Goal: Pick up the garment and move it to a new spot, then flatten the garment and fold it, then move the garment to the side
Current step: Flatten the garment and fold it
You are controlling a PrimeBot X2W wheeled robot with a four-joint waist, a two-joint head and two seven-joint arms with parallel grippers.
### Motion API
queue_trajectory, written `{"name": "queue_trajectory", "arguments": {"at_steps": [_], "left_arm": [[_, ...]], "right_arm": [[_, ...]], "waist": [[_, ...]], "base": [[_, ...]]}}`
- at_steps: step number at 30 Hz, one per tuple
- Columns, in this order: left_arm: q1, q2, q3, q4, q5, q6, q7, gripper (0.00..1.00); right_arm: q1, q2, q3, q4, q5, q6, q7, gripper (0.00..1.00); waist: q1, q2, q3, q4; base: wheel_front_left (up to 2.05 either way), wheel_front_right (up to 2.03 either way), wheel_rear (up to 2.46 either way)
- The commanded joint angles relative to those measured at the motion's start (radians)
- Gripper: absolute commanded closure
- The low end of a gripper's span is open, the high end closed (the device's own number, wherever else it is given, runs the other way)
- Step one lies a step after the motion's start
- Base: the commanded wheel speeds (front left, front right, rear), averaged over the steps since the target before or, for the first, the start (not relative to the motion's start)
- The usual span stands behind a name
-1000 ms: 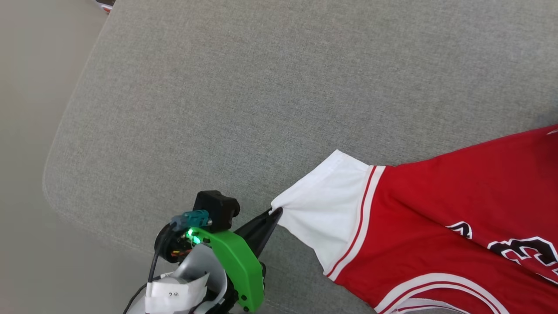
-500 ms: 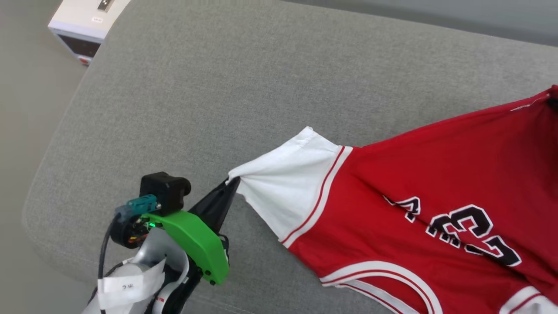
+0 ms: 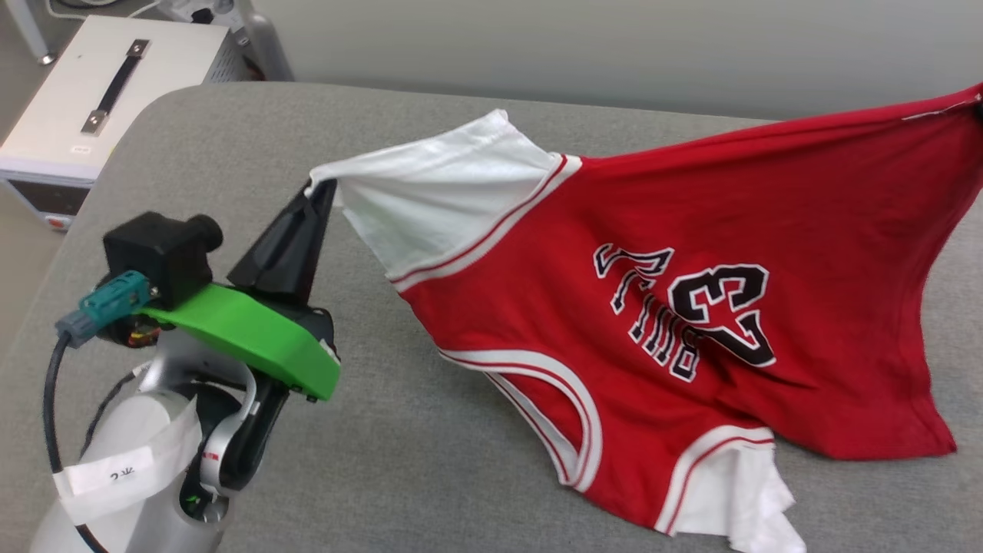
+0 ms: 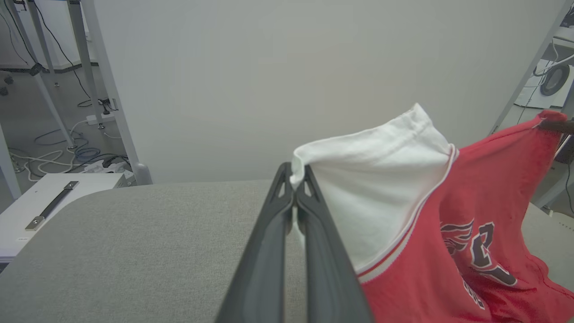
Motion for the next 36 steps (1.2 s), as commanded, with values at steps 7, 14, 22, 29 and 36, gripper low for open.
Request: {"name": "queue_trajectory", "arguments": {"at_steps": [7,14,22,29,36], "left_arm": [[-0.095,0.02,0.063,-0.051,0.045,0.024,-0.068,1.0],[-0.16,0.032,0.097,-0.12,0.078,0.03,-0.117,1.0],[-0.234,0.051,0.13,-0.179,0.108,0.04,-0.134,1.0],[-0.315,0.091,0.144,-0.204,0.125,0.03,-0.103,1.0],[-0.425,0.144,0.161,-0.209,0.129,0.007,-0.043,1.0]], "right_arm": [[0.073,0.028,-0.056,-0.125,0.007,-0.001,-0.049,1.0],[0.145,0.066,-0.123,-0.251,-0.008,-0.001,-0.054,1.0],[0.188,0.111,-0.194,-0.365,-0.028,-0.001,-0.052,1.0],[0.173,0.131,-0.24,-0.426,-0.032,-0.001,-0.05,1.0],[0.096,0.126,-0.262,-0.453,-0.036,-0.001,-0.054,1.0]], "waist": [[0.0,0.0,-0.096,-0.115],[0.0,0.0,-0.14,-0.159],[0.0,0.0,-0.156,-0.188],[0.0,0.0,-0.125,-0.195],[0.0,0.0,-0.026,-0.195]], "base": [[0.0,0.0,0.0],[0.0,0.0,0.0],[0.0,0.0,0.0],[0.0,0.0,0.0],[0.0,0.0,0.0]]}}
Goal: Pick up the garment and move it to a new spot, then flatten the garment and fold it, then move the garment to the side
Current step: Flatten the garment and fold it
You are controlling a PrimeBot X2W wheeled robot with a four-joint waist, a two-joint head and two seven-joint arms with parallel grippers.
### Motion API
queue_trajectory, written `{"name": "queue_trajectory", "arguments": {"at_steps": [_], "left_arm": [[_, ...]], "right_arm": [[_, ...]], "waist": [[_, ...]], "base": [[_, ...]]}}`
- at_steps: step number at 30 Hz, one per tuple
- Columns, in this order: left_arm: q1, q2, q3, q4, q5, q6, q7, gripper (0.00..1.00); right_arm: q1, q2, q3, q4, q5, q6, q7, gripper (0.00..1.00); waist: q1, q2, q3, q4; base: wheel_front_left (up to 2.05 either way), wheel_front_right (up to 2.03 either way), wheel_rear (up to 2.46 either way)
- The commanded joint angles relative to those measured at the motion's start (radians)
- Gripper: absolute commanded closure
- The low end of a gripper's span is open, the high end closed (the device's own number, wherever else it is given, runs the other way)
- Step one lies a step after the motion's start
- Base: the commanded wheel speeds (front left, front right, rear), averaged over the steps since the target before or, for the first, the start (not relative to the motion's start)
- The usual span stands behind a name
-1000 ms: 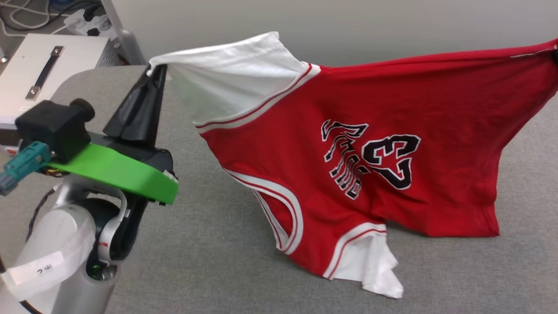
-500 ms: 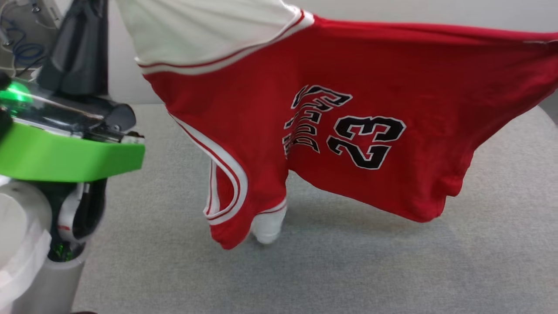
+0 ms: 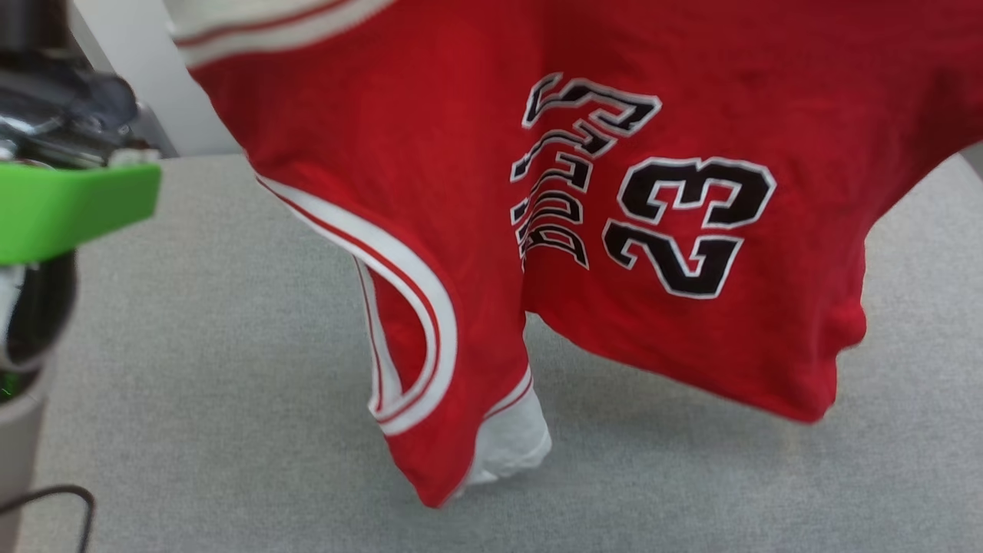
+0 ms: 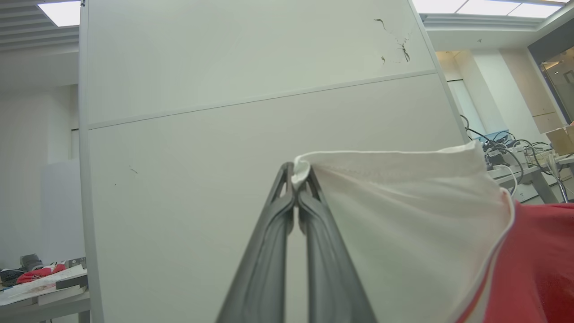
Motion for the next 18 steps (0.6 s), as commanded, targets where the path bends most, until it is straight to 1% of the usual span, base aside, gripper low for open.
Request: {"name": "queue_trajectory", "arguments": {"at_steps": [1,4,8,11,13,15,18], "left_arm": [[-0.047,0.02,0.011,0.006,0.006,-0.008,0.013,1.0],[-0.116,0.046,0.015,0.02,0.001,-0.03,0.039,1.0],[-0.228,0.079,0.018,0.064,-0.008,-0.069,0.069,1.0],[-0.328,0.113,0.006,0.117,0.007,-0.111,0.089,1.0],[-0.4,0.125,-0.006,0.164,0.016,-0.137,0.092,1.0],[-0.478,0.129,-0.019,0.226,0.027,-0.162,0.085,1.0],[-0.608,0.117,-0.041,0.329,0.046,-0.187,0.054,1.0]], "right_arm": [[-0.032,-0.004,-0.006,-0.002,-0.008,-0.001,-0.008,1.0],[-0.09,-0.019,-0.004,0.008,-0.011,-0.001,-0.013,1.0],[-0.197,-0.048,0.018,0.048,-0.019,-0.001,-0.025,1.0],[-0.298,-0.074,0.052,0.099,-0.034,-0.001,-0.043,1.0],[-0.372,-0.089,0.079,0.141,-0.048,-0.001,-0.06,1.0],[-0.45,-0.098,0.11,0.195,-0.065,-0.001,-0.08,1.0],[-0.57,-0.101,0.157,0.289,-0.094,-0.001,-0.115,1.0]], "waist": [[0.0,-0.0001,0.073,0.001],[0.0,-0.0001,0.139,0.002],[0.0,-0.0001,0.238,0.003],[0.0,-0.0001,0.32,0.002],[0.0,-0.0001,0.372,0.002],[0.0,-0.0001,0.421,0.003],[0.0,-0.0001,0.487,0.002]], "base": [[0.0,0.0,0.0],[0.0,0.0,0.0],[0.0,0.0,0.0],[0.0,0.0,0.0],[0.0,0.0,0.0],[0.0,0.0,0.0],[0.0,0.0,0.0]]}}
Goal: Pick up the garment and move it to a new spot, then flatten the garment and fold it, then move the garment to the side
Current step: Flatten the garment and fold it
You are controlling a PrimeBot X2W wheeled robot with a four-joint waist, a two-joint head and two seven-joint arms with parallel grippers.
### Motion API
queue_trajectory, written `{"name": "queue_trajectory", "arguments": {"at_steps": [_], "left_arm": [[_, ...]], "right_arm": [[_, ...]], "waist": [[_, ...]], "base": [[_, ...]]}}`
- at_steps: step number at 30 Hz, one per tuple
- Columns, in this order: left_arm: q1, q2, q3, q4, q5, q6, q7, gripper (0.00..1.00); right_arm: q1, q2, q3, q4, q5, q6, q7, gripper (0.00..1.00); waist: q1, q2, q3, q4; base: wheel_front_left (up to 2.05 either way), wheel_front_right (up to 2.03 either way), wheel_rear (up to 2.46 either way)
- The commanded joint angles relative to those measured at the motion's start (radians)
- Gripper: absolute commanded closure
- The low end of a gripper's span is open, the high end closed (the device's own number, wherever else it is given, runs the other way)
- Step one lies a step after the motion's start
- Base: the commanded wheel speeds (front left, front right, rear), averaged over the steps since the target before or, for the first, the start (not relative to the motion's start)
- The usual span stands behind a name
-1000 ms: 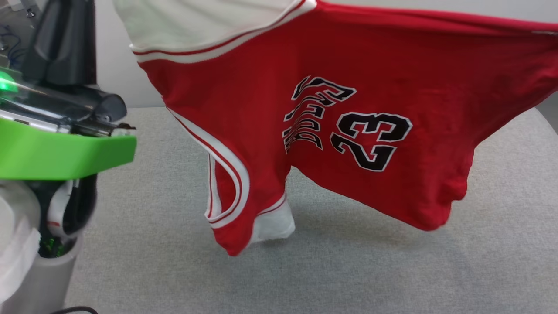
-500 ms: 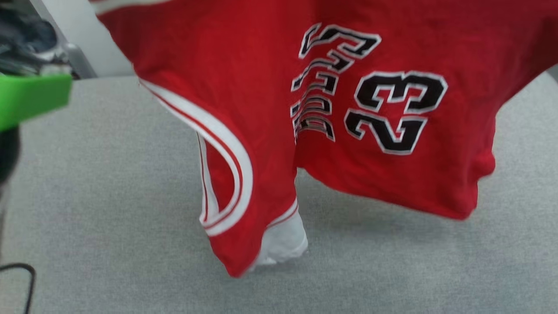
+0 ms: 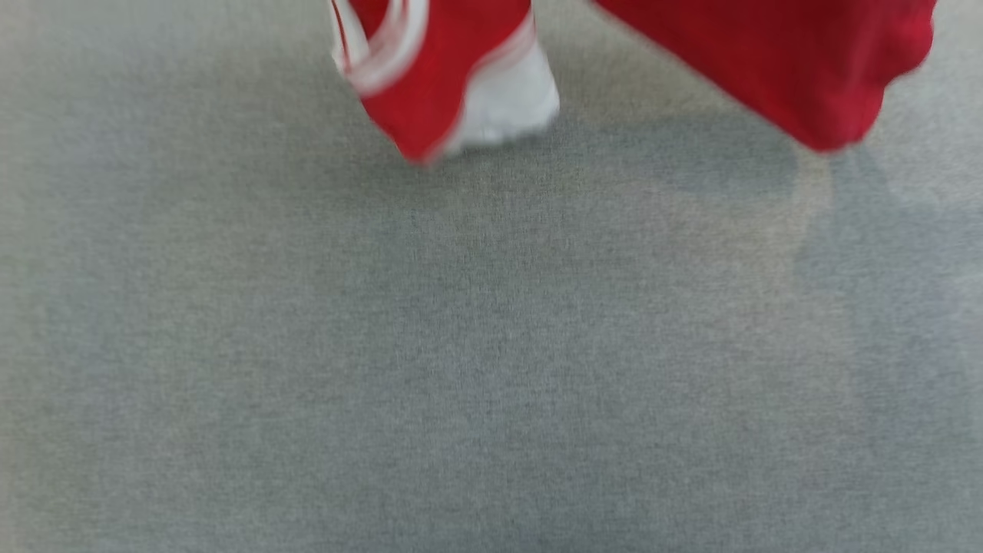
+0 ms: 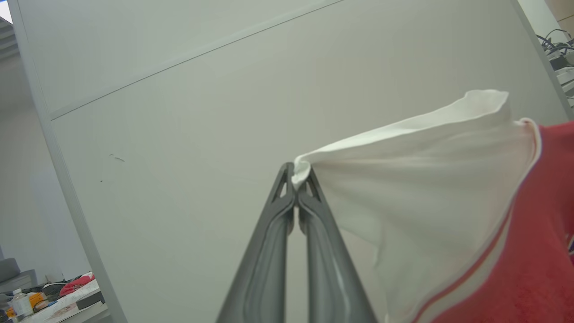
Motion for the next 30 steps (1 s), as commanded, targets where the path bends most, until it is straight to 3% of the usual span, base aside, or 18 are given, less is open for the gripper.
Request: {"name": "queue_trajectory", "arguments": {"at_steps": [1,9,20,24,30], "left_arm": [[-0.075,-0.007,-0.004,0.048,0.021,-0.004,-0.019,1.0],[-0.426,-0.094,-0.077,0.391,0.098,-0.027,-0.149,1.0],[-0.749,-0.185,-0.094,0.821,0.183,-0.003,-0.41,1.0],[-0.767,-0.207,-0.091,0.888,0.189,-0.01,-0.433,1.0],[-0.628,-0.239,-0.068,0.831,0.185,-0.03,-0.434,1.0]], "right_arm": [[-0.057,0.0,0.014,0.05,-0.021,-0.002,-0.019,1.0],[-0.383,0.08,0.094,0.358,-0.125,-0.002,-0.155,1.0],[-0.678,0.228,0.022,0.722,-0.302,-0.002,-0.432,1.0],[-0.71,0.278,-0.025,0.816,-0.319,-0.002,-0.519,1.0],[-0.678,0.306,0.023,0.898,-0.344,-0.002,-0.616,1.0]], "waist": [[-0.0001,0.0,0.169,-0.001],[-0.0001,0.0,0.303,-0.013],[-0.0001,0.0,0.395,-0.014],[-0.0001,0.0,0.411,-0.007],[-0.0001,0.0,0.424,0.012]], "base": [[0.0,0.0,0.0],[0.0,0.0,0.0],[0.0,0.0,0.0],[0.0,0.0,0.0],[0.0,0.0,0.0]]}}
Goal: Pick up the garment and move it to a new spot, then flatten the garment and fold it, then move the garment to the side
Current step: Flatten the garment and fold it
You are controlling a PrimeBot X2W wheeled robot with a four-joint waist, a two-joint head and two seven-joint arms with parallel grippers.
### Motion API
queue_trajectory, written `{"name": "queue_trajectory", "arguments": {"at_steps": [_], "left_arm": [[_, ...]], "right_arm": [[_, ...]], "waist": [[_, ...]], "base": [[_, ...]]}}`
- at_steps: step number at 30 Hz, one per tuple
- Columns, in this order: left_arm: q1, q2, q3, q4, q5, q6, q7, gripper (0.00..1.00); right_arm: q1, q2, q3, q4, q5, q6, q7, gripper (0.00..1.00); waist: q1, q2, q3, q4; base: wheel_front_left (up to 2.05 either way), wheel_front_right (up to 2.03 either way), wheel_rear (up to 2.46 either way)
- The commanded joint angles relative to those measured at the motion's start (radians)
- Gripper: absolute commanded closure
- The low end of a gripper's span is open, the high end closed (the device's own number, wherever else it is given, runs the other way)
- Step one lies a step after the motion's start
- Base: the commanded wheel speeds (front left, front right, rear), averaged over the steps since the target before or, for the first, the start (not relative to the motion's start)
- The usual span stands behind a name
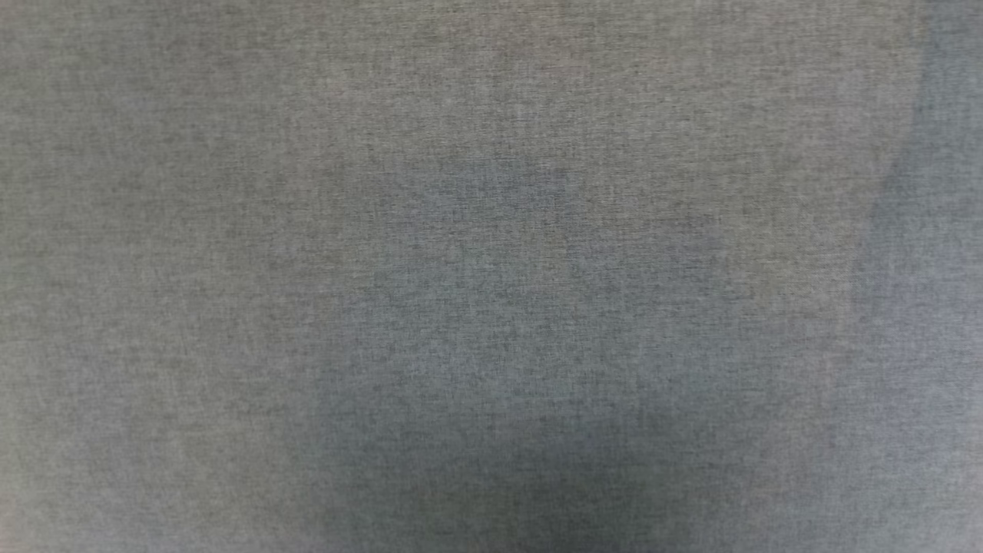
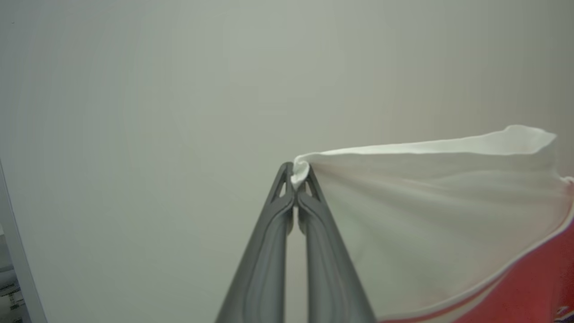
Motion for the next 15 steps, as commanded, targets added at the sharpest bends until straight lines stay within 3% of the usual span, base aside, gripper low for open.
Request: {"name": "queue_trajectory", "arguments": {"at_steps": [1,8,15], "left_arm": [[0.073,-0.007,0.012,-0.014,-0.004,-0.003,-0.006,1.0],[0.383,-0.09,0.055,-0.11,-0.039,-0.016,-0.006,1.0],[0.695,-0.156,0.083,-0.208,-0.051,-0.022,-0.006,1.0]], "right_arm": [[0.034,-0.003,0.011,0.018,-0.005,-0.002,-0.015,1.0],[0.166,0.006,0.125,0.048,0.038,-0.002,-0.056,1.0],[0.377,-0.016,0.204,-0.002,0.123,-0.002,-0.07,1.0]], "waist": [[-0.0001,0.0,0.001,0.011],[-0.0001,0.0,-0.041,0.04],[-0.0001,0.0,-0.146,0.062]], "base": [[0.0,0.0,0.0],[0.0,0.0,0.0],[0.0,0.0,0.0]]}}
